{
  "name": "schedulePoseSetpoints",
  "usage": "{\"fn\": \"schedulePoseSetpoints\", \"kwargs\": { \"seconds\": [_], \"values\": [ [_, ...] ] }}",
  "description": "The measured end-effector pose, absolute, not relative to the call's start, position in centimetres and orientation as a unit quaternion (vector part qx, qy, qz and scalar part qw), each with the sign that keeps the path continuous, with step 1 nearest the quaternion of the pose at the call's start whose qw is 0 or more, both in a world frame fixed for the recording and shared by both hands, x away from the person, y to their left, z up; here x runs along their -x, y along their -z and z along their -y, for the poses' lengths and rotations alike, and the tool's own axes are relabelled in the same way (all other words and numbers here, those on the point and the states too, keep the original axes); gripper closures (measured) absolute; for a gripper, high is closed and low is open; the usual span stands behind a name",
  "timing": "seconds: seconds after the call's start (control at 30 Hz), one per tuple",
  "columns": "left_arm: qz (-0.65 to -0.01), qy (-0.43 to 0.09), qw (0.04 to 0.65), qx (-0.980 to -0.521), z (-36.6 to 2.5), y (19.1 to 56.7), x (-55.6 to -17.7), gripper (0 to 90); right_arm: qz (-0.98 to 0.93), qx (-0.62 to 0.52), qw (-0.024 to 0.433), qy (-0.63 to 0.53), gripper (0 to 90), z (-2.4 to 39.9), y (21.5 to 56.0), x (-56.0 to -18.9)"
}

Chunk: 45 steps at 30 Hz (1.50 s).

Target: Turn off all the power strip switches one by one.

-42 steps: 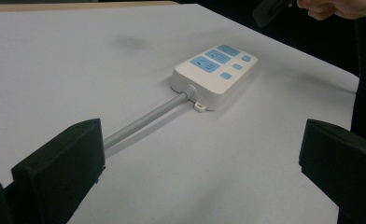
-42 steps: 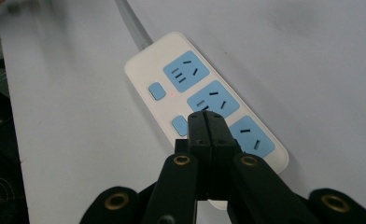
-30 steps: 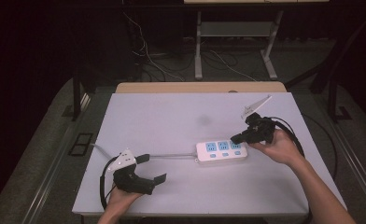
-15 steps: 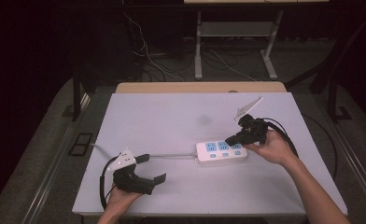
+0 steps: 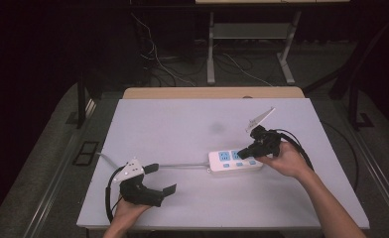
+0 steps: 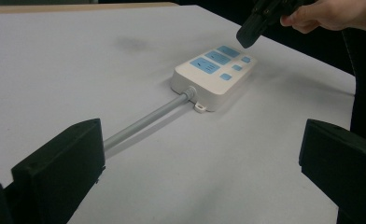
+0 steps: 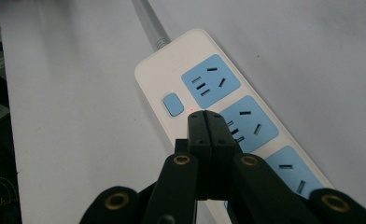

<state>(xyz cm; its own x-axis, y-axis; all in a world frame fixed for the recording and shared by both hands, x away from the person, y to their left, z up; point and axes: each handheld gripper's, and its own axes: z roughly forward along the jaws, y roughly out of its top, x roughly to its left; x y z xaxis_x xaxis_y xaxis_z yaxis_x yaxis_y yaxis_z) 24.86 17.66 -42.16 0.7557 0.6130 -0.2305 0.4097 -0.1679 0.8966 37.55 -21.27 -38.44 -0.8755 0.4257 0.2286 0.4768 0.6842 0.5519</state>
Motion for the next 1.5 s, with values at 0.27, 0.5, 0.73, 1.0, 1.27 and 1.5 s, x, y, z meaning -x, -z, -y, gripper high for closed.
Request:
{"fn": "schedulePoseSetpoints", "kwargs": {
  "seconds": [0.27, 0.5, 0.73, 1.0, 1.27, 1.5],
  "values": [
    [-0.338, -0.094, 0.55, -0.758, -17.7, 42.2, -24.9, 0.0, 0.917, 0.248, 0.05, 0.308, 90.0, 21.1, 39.6, -37.6],
    [-0.337, -0.093, 0.55, -0.758, -17.7, 42.1, -24.8, 0.0, 0.917, 0.251, 0.054, 0.306, 90.0, 21.0, 40.0, -37.6],
    [-0.338, -0.094, 0.55, -0.758, -17.7, 42.1, -24.9, 0.0, 0.915, 0.254, 0.059, 0.307, 90.0, 21.0, 40.7, -37.4],
    [-0.338, -0.093, 0.55, -0.758, -17.7, 42.2, -24.9, 0.0, 0.911, 0.258, 0.065, 0.315, 90.0, 21.1, 41.2, -37.5],
    [-0.338, -0.093, 0.55, -0.758, -17.7, 42.2, -24.8, 0.0, 0.912, 0.257, 0.062, 0.313, 90.0, 21.2, 41.2, -37.5],
    [-0.336, -0.093, 0.548, -0.76, -17.7, 42.2, -24.8, 0.0, 0.909, 0.257, 0.061, 0.324, 90.0, 21.4, 41.4, -37.4]
  ]
}}
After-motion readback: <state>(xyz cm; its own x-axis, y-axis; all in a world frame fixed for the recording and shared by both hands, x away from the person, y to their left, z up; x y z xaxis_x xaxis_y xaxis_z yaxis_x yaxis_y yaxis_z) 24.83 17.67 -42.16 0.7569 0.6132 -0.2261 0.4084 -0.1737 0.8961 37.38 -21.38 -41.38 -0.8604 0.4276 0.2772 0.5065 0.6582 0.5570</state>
